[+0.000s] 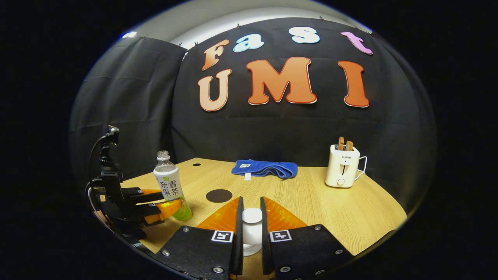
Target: Open the teacup lid with one hand, grasp the water bottle and pour water into the teacup with the other hand; after pouring, place the water bottle on the coaster and then close the teacup lid.
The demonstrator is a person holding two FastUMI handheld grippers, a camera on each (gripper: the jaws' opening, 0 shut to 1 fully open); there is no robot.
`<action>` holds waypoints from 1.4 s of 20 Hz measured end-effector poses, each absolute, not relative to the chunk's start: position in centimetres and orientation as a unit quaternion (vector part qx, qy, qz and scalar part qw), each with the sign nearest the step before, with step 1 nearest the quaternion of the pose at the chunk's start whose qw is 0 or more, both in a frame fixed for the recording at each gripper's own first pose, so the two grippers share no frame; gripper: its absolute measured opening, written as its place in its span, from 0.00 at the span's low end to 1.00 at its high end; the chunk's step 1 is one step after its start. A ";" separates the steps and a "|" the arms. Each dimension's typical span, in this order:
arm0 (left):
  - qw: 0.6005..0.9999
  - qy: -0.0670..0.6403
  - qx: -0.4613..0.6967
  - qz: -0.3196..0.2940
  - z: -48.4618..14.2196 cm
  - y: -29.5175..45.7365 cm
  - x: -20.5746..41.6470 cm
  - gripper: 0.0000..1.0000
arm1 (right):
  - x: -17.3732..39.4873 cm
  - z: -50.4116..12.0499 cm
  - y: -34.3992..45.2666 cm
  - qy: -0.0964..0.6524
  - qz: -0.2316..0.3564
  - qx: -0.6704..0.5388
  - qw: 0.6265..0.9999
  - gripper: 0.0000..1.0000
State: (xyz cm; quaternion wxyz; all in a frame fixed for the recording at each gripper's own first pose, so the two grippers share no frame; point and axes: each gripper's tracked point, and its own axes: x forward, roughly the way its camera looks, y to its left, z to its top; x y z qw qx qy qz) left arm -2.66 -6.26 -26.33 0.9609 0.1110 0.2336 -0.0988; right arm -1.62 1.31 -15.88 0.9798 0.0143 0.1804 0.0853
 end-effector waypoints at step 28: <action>0.795 0.156 0.557 -0.181 -25.6 -8.3 -2.7 0.60 | -4.0 -14.2 -7.6 0.140 0.003 0.042 0.989 0.19</action>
